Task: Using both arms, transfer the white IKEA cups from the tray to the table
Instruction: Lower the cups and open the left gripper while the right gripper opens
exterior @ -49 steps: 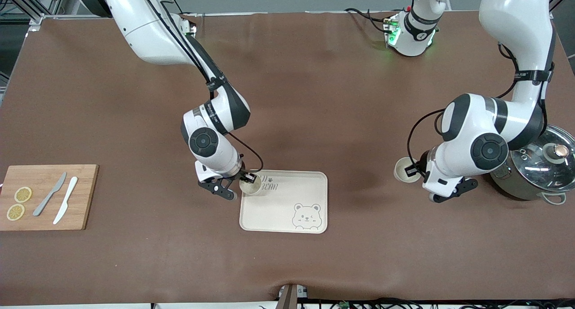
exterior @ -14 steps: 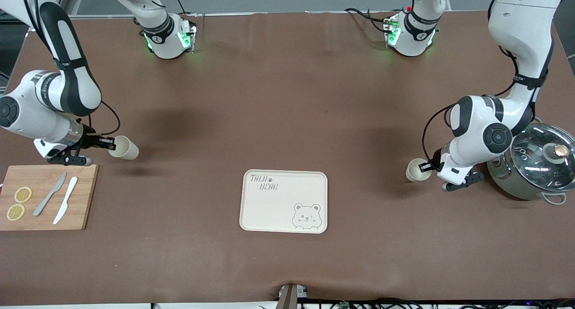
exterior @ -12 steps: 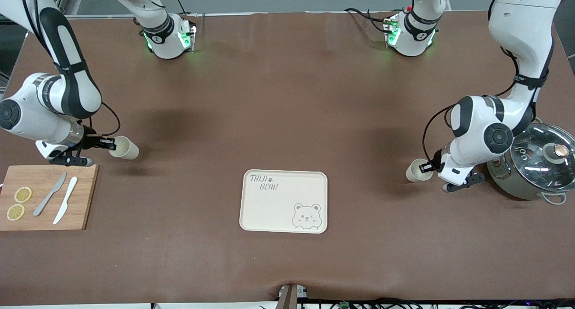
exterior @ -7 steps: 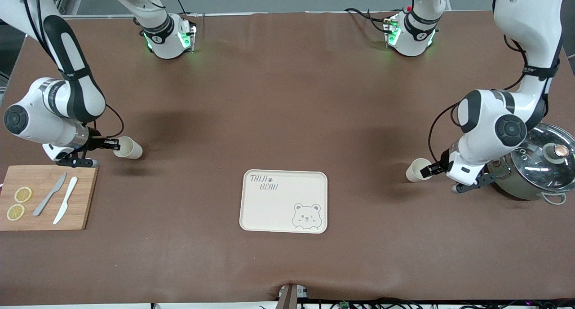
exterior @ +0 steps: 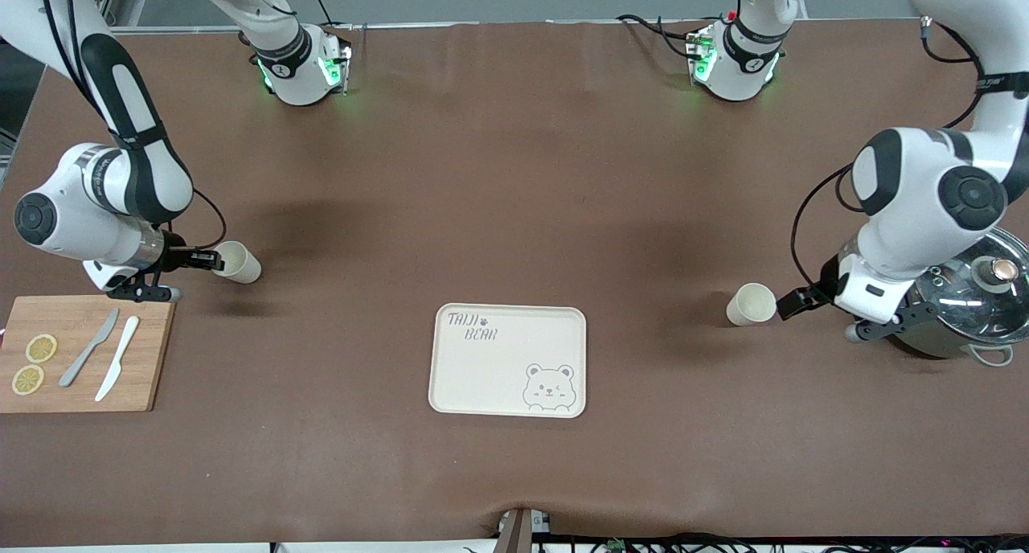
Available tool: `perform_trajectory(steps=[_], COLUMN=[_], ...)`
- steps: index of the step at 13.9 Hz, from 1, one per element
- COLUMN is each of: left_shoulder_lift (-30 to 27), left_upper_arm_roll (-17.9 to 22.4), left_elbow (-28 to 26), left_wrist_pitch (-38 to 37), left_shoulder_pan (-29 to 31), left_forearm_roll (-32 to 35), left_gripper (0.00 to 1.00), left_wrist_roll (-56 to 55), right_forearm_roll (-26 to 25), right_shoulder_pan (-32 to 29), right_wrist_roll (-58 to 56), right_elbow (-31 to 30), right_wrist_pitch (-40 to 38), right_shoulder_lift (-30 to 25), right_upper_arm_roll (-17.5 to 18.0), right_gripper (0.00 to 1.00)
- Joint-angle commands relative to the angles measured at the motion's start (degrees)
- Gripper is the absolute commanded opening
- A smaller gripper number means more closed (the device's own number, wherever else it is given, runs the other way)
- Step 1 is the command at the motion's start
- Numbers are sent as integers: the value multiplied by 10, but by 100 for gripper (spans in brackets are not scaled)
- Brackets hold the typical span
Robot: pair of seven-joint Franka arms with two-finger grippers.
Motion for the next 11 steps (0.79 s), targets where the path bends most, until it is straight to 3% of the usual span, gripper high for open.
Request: perform_trajectory(steps=[1,4,8,11], left_shoulder_lift=[-10,-31,-68,-69], left_upper_arm_roll=[-16,-16,-7,-8], left_elbow=[71,112,152,207], left_wrist_pitch=[-92,-151,-209,-268], left_shoulder_pan=[4,8,33,54], left_forearm_roll=[16,16,16,9], left_gripper=[100,100,100,100], left_wrist_roll=[20,57,149,199], right_forearm_roll=[10,10,1,-9], right_shoulder_pan=[-5,-6,31,31], right_wrist_roll=[-10,-9,-6,-8], right_elbow=[12,82,340,427], right_wrist_pitch=[-6,-85,-317,-365], right_shoulder_lift=[-4,-9,35,48], right_upper_arm_roll=[7,9,9,8], right_gripper=[100,100,100,100])
